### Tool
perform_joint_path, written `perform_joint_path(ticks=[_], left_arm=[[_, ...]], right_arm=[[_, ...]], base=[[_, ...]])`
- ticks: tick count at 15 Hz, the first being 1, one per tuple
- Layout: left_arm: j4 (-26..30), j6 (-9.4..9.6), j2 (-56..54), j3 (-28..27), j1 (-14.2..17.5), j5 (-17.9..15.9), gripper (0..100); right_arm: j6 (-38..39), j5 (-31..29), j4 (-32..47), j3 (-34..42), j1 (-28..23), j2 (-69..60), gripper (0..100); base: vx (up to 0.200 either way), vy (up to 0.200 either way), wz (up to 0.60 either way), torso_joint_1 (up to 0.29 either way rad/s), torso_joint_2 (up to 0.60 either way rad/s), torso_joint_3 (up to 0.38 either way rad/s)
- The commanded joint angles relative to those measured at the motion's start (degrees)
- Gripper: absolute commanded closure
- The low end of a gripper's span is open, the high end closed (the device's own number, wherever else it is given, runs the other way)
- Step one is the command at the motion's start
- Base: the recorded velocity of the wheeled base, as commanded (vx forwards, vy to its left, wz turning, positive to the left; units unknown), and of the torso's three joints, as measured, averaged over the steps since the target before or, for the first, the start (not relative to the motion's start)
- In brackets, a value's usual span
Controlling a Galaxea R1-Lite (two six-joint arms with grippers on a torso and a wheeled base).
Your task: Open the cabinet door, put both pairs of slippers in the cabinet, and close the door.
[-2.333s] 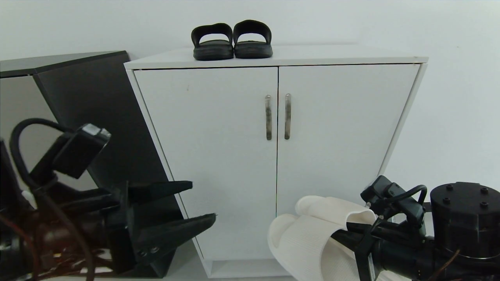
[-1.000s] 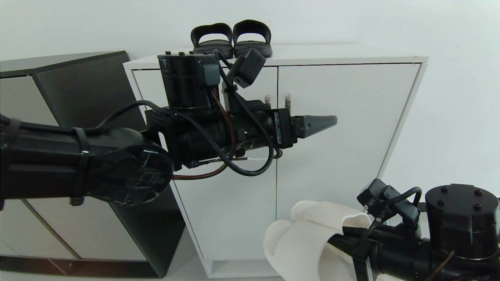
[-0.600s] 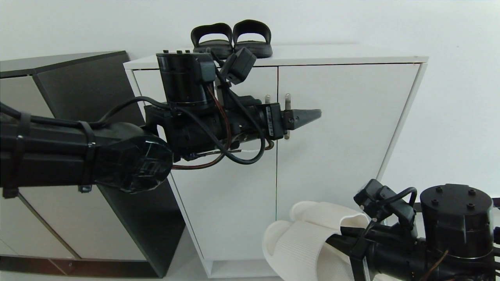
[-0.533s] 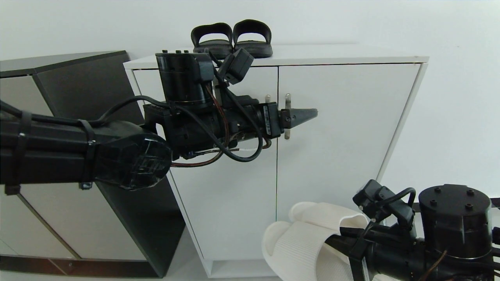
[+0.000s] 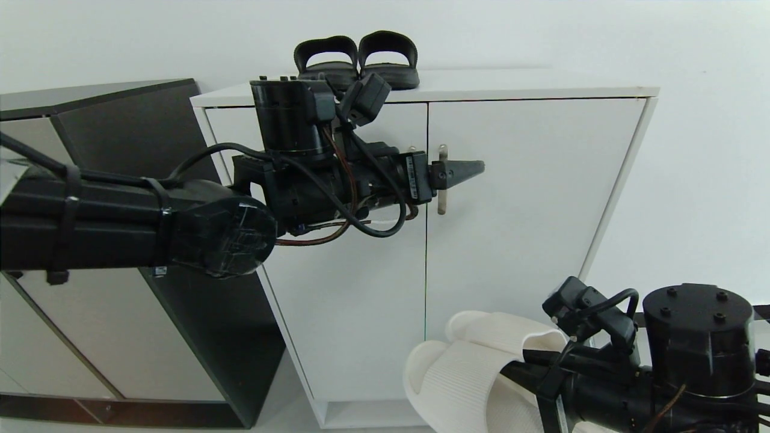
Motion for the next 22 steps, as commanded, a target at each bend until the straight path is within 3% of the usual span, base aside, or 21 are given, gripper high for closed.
perform_joint_path(ticks=[1,7,9,10,13,15,20,22], left_arm=[[0.1,-0.01,3.0,-1.9,0.1,0.7,0],[1.6,0.08,4.6,-3.7,-0.3,0.7,0],[1.6,0.95,4.6,-3.8,-0.7,0.7,0],[1.6,1.04,4.5,-3.8,-0.7,0.7,100],[1.6,1.13,3.7,-3.5,-1.4,0.7,100],[1.6,1.83,2.0,-1.3,-2.2,0.6,100],[1.0,2.98,-5.8,7.9,-6.1,0.6,100],[1.0,4.29,-7.4,9.8,-7.0,0.7,100]], right_arm=[[-0.1,0.0,0.0,0.0,0.0,0.1,100],[-0.1,0.0,0.0,-0.1,0.0,0.5,100],[0.0,-0.1,0.0,0.0,0.0,0.6,100],[-0.1,-0.1,0.1,0.2,0.2,0.6,100],[-0.3,0.1,0.3,1.7,2.6,0.5,100],[-0.4,3.5,0.3,3.5,3.3,-0.7,100],[-4.3,9.2,0.3,7.0,3.5,-3.3,100],[-4.8,9.2,0.3,8.0,3.9,-3.4,100]], base=[[0.000,0.000,0.00,0.000,0.00,0.000],[0.000,0.000,0.00,0.000,0.00,0.000],[0.000,0.000,0.00,0.000,0.00,0.000],[0.000,0.000,0.00,0.000,0.00,0.000],[0.000,0.000,0.00,0.000,0.00,0.000],[0.000,0.000,0.00,0.000,0.00,0.000],[0.000,0.000,0.00,0.000,0.00,0.000],[0.000,0.000,0.00,0.000,0.00,0.000]])
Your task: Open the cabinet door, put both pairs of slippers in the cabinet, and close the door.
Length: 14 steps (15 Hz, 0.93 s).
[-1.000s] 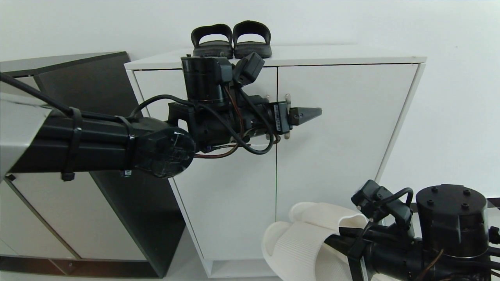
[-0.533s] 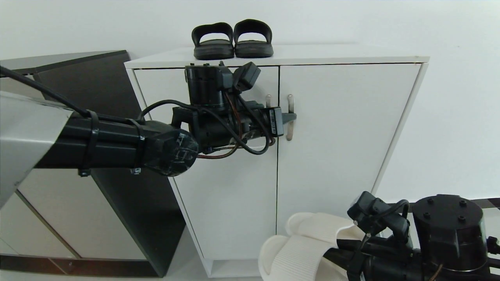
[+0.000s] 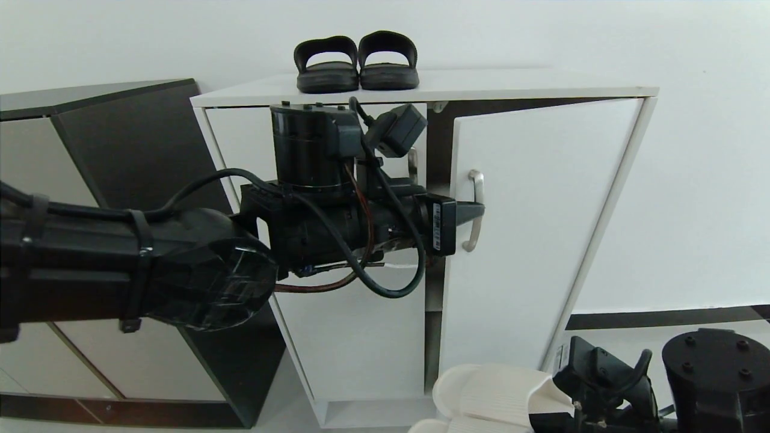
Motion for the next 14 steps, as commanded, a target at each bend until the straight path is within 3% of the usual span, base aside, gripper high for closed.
perform_joint_path(ticks=[1,5,7,8,12,14], left_arm=[[0.0,0.89,-3.6,2.4,-0.9,0.0,100],[-1.2,1.33,-6.9,7.5,-1.2,0.0,100],[-5.7,1.24,-7.9,10.8,-1.0,0.1,100],[-9.8,0.89,-7.6,11.9,0.9,0.1,100],[-10.8,0.10,-4.2,8.6,5.1,2.1,100],[-10.8,-2.54,-3.1,6.8,6.1,2.1,100]], right_arm=[[-0.4,0.0,0.0,0.8,0.4,-0.6,100],[-0.9,0.0,0.0,1.6,0.5,-0.6,100],[-2.5,0.0,0.0,2.0,0.8,-0.7,100],[-2.8,0.0,0.0,2.2,0.9,-0.7,100],[-2.8,-0.1,0.0,2.6,0.9,-1.1,100],[-2.8,-0.1,0.0,2.5,0.9,-1.2,100]], base=[[0.000,0.000,0.00,0.000,0.00,0.000],[0.000,0.000,0.00,0.000,0.00,0.000],[0.000,0.000,0.00,0.000,0.00,0.000],[0.000,0.000,0.00,0.000,0.00,0.000],[0.000,0.000,0.00,0.000,0.00,0.000],[0.000,0.000,0.00,0.000,0.00,0.000]])
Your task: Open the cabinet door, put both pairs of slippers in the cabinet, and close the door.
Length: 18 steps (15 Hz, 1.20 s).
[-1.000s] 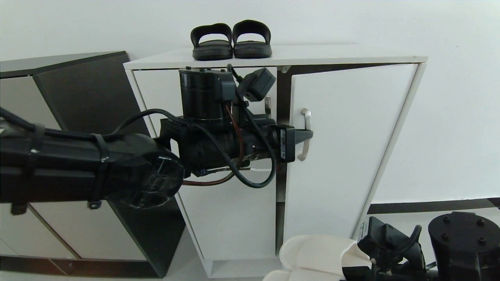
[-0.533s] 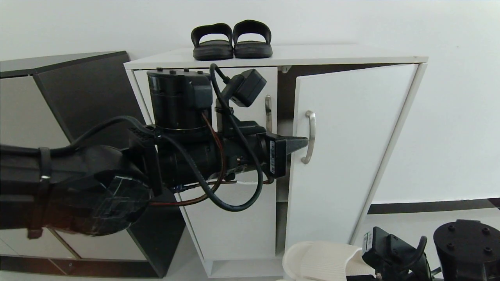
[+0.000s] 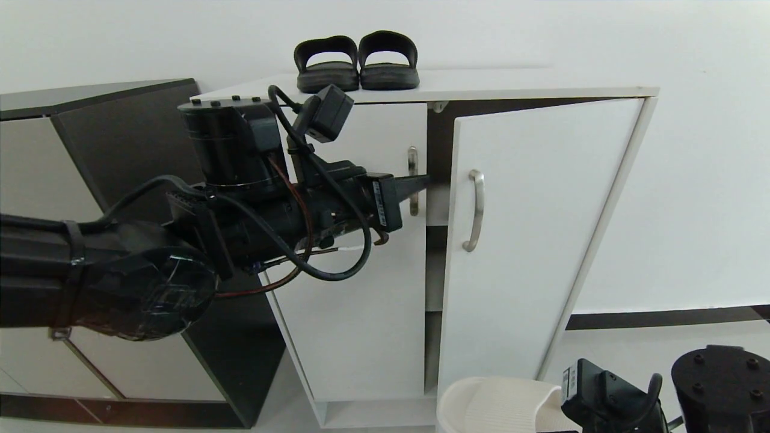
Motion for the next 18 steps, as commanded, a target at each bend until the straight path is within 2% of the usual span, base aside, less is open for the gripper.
perform_joint_path(ticks=[1,3,6,8,9,11,13,14,16,18], left_arm=[[0.0,-1.63,2.4,-3.0,0.5,0.0,100],[0.7,-1.90,6.1,-8.4,0.5,0.1,100],[2.8,-1.81,9.2,-12.8,-0.2,0.1,100],[8.1,-2.16,10.3,-16.2,-0.2,0.0,100],[8.2,-3.04,10.2,-16.3,-0.4,0.0,100],[8.2,-3.22,9.8,-16.3,-1.7,0.1,100],[8.2,-3.04,9.6,-16.0,-3.1,0.1,100],[8.1,-2.78,8.6,-14.6,-4.6,0.6,100],[8.1,-2.16,5.1,-10.9,-9.6,3.0,100],[8.1,-1.72,3.5,-9.8,-11.4,3.0,100]], right_arm=[[0.0,0.0,0.0,0.0,0.1,-0.2,100],[0.0,0.0,0.0,0.1,0.3,0.2,100],[0.0,0.0,0.0,0.2,0.3,0.2,100],[0.0,-0.1,0.0,0.2,0.3,0.5,100],[0.0,-0.1,0.0,0.2,0.3,0.6,100],[0.1,0.0,0.0,0.1,0.4,1.0,100],[0.2,0.1,0.0,1.7,2.5,0.9,100],[0.1,0.1,0.0,3.2,4.2,0.3,100],[0.2,0.2,-0.1,4.3,5.8,-0.4,100],[0.2,0.1,-0.1,4.3,5.8,-0.4,100]], base=[[0.000,0.000,0.00,0.000,0.00,0.000],[0.000,0.000,0.00,0.000,0.00,0.000],[0.000,0.000,0.00,0.000,0.00,0.000],[0.000,0.000,0.00,0.000,0.00,0.000],[0.000,0.000,0.00,0.000,0.00,0.000],[0.000,0.000,0.00,0.000,0.00,0.000],[-0.200,0.000,0.00,0.005,0.00,0.000],[-0.200,0.000,0.00,0.007,0.01,-0.002],[-0.200,0.000,0.00,0.000,0.00,0.005],[-0.200,0.000,0.00,-0.005,0.00,0.007]])
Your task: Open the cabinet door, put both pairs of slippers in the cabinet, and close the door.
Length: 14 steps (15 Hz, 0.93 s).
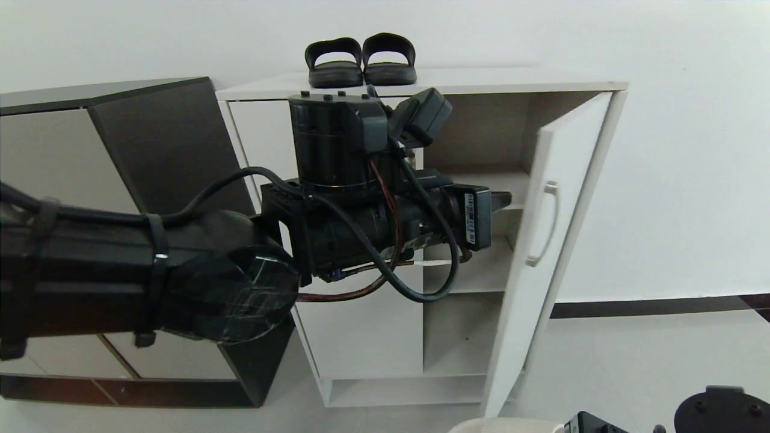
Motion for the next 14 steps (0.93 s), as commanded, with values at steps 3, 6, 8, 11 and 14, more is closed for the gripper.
perform_joint_path(ticks=[3,6,8,11,14], left_arm=[[-1.0,0.10,-3.5,1.7,2.2,1.2,100],[-2.1,0.10,-12.0,7.8,6.2,15.2,100],[-1.6,5.72,-22.8,19.2,7.7,21.0,100],[-1.6,10.99,-37.4,36.0,12.1,36.4,100],[0.2,10.91,-58.0,51.2,23.3,41.0,100]], right_arm=[[1.1,-0.9,-0.2,-3.2,-1.8,1.8,100],[6.1,-10.5,-0.3,-10.0,-6.9,5.8,100],[11.7,-20.1,-0.5,-17.4,-7.6,9.0,100],[16.1,-31.1,-0.3,-23.6,-7.9,14.0,100],[16.1,-35.1,-0.5,-25.1,-9.6,16.0,100]], base=[[-0.067,0.000,0.00,0.001,0.00,0.004],[0.000,0.000,0.00,0.000,0.00,0.000],[0.000,0.000,0.00,0.000,0.00,0.000],[0.000,0.000,0.00,0.000,0.00,0.000],[0.000,0.000,0.00,0.000,0.00,0.000]])
